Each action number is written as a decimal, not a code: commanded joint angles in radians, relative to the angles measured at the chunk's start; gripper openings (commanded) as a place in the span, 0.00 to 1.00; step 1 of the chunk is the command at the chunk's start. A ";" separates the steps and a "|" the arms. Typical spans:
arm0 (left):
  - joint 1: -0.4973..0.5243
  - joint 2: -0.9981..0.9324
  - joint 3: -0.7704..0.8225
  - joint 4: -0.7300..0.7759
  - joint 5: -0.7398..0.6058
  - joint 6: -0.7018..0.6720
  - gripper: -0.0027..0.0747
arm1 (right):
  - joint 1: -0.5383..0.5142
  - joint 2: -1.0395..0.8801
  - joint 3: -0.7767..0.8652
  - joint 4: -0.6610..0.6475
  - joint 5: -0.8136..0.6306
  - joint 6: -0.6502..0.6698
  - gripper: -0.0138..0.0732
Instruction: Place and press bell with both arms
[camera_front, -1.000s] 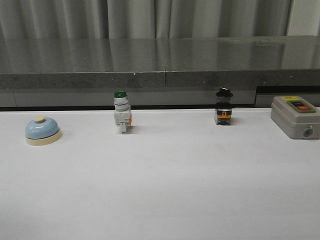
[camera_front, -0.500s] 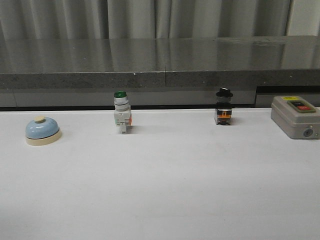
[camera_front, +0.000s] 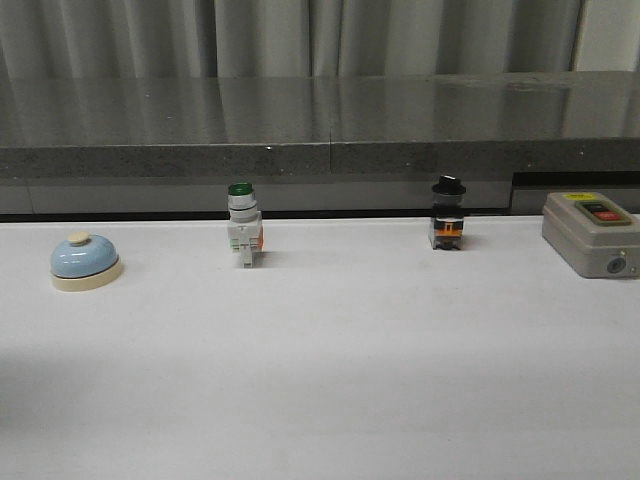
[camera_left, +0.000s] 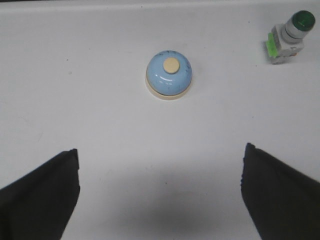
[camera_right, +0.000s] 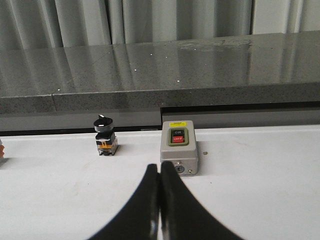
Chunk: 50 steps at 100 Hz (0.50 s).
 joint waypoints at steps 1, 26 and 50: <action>-0.031 0.067 -0.087 -0.021 -0.081 0.026 0.85 | -0.005 -0.013 -0.018 0.001 -0.084 -0.009 0.08; -0.090 0.319 -0.260 0.001 -0.102 0.029 0.85 | -0.005 -0.013 -0.018 0.001 -0.084 -0.009 0.08; -0.090 0.503 -0.366 0.012 -0.106 0.029 0.85 | -0.005 -0.013 -0.018 0.001 -0.084 -0.009 0.08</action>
